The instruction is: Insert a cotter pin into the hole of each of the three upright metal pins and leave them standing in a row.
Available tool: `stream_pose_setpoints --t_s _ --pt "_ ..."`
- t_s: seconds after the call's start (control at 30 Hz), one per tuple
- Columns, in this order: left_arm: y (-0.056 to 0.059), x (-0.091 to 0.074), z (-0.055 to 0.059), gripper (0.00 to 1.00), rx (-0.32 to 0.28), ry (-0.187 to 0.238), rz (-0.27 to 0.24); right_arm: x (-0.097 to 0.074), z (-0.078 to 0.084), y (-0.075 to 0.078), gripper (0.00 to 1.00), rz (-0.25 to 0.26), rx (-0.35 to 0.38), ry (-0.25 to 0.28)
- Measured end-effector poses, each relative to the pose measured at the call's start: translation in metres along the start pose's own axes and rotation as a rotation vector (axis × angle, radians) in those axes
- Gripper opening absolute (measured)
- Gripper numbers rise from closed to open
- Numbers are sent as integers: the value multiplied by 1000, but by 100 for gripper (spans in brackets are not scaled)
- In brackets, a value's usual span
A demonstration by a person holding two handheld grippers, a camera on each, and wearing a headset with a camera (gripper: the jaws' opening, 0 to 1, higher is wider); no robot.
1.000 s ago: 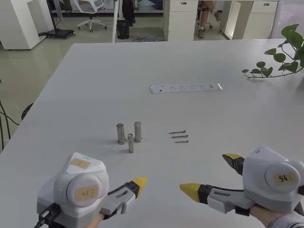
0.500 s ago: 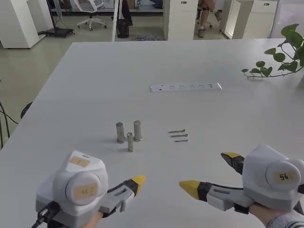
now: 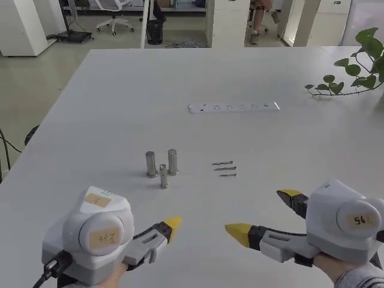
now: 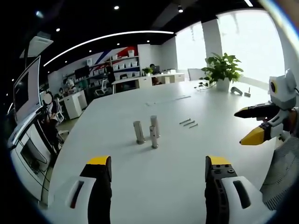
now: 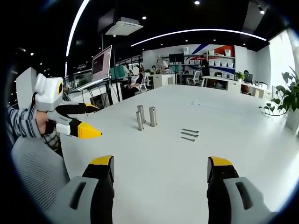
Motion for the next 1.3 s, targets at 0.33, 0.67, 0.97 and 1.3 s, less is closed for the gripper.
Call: stream_pose_setpoints --t_s 0.33,0.67,0.97,1.3 --pt "0 0 0 76 -8 -2 3 -2 -3 1 78 5 5 17" --pt "0 16 -4 58 45 -6 46 -6 -10 2 76 25 51 33" --pt "-5 49 -17 46 60 33 109 -5 -17 6 73 37 63 7" --pt "-15 95 -15 34 70 30 169 1 -22 14 68 29 134 5"
Point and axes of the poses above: the centre of the closed fingertips' face, and the gripper's own axes: x roughly forward along the fingers, y roughly to its right, z roughly out of its underside, the point moved 10 cm from there along -x, roughly backward along the fingers, and after that the axes turned 10 degrees about -z, right-handed, at the moved point
